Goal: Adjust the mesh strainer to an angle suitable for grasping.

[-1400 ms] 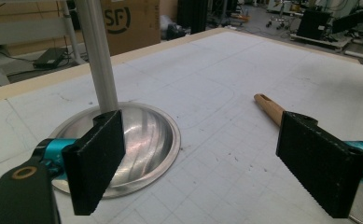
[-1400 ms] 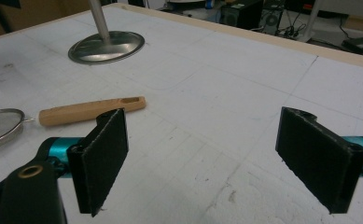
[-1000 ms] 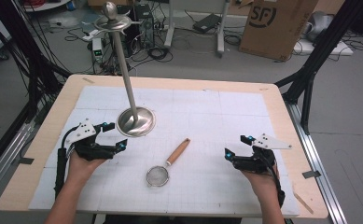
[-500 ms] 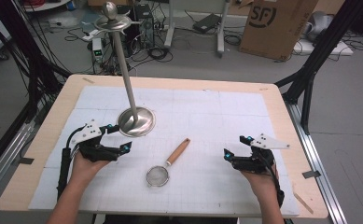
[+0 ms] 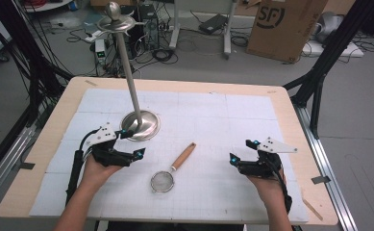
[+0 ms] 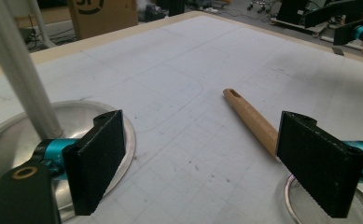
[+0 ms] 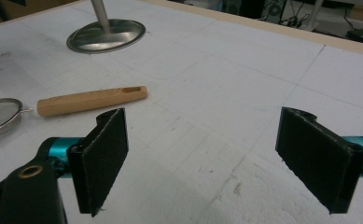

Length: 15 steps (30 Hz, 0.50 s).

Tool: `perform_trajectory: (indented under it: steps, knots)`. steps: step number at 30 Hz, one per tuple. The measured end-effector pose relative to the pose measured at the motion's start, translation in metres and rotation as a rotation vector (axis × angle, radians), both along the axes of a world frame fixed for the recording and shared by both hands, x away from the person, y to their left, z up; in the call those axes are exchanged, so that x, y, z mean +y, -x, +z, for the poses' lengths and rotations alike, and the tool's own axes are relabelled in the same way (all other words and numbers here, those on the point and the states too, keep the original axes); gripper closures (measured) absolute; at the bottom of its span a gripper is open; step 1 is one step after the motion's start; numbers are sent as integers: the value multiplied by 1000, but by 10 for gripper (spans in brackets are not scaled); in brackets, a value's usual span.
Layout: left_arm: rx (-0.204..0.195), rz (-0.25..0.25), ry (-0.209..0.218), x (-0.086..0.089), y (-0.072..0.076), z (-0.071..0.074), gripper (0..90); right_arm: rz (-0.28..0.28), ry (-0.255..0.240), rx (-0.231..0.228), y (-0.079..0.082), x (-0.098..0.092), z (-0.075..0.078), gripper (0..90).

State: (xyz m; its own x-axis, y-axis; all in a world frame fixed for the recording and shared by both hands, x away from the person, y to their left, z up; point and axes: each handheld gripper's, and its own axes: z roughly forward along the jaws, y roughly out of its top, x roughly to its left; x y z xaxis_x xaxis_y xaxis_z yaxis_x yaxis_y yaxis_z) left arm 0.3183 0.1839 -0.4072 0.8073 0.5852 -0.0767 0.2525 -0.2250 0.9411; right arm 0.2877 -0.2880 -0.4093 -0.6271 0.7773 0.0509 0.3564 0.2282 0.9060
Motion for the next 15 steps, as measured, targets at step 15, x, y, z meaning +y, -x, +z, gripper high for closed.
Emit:
perform_trajectory:
  steps: [15]
  knots:
    - [42,-82,-87,-54,-5,2,166,-7,-6,6,0,-1,0,159]
